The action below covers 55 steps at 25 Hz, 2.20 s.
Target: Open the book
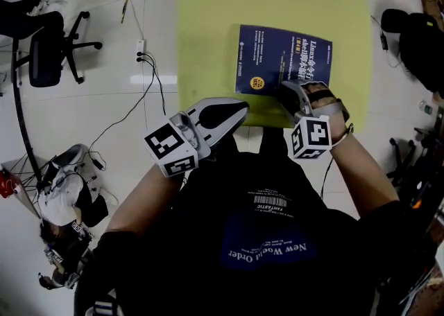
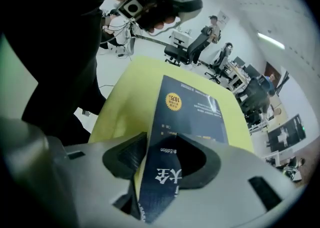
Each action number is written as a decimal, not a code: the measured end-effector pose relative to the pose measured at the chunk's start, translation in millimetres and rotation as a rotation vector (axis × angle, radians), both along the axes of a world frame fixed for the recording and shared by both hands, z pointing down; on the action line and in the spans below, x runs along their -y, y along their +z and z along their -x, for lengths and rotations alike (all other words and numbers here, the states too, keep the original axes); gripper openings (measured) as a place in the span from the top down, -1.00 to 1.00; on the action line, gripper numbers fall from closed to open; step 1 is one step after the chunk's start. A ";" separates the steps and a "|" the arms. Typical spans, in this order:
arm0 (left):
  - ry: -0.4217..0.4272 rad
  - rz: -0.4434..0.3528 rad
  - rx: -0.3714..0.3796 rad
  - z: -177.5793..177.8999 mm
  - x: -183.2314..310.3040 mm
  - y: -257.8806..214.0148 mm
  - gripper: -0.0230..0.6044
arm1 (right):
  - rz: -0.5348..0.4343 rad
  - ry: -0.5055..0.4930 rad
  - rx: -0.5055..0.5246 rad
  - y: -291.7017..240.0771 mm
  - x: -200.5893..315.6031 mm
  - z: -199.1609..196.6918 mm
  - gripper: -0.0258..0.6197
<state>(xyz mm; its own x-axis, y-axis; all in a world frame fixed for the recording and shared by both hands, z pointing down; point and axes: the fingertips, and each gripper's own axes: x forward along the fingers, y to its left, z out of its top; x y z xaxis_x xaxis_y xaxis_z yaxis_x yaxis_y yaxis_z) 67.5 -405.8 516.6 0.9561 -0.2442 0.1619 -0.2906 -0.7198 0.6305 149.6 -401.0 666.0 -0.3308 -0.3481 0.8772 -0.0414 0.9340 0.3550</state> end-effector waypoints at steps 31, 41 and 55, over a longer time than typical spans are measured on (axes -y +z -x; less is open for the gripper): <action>-0.054 0.006 -0.074 9.9 15.7 -24.1 0.91 | 0.284 0.134 0.123 -141.8 141.3 -35.0 0.77; -0.061 0.047 -0.063 8.2 16.8 -12.1 0.91 | 0.134 0.192 0.077 -105.2 231.4 -55.1 0.68; -0.094 0.082 -0.042 10.2 28.4 -0.3 0.91 | -0.218 0.431 -0.077 -35.3 346.1 -103.6 0.93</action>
<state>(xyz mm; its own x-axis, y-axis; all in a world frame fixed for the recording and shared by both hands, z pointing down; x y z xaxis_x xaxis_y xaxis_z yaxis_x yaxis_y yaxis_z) 57.3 -434.3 516.3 0.9359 -0.3211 0.1450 -0.3265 -0.6362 0.6990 253.1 -747.0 630.7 -0.0537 -0.6175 0.7847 -0.3740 0.7411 0.5576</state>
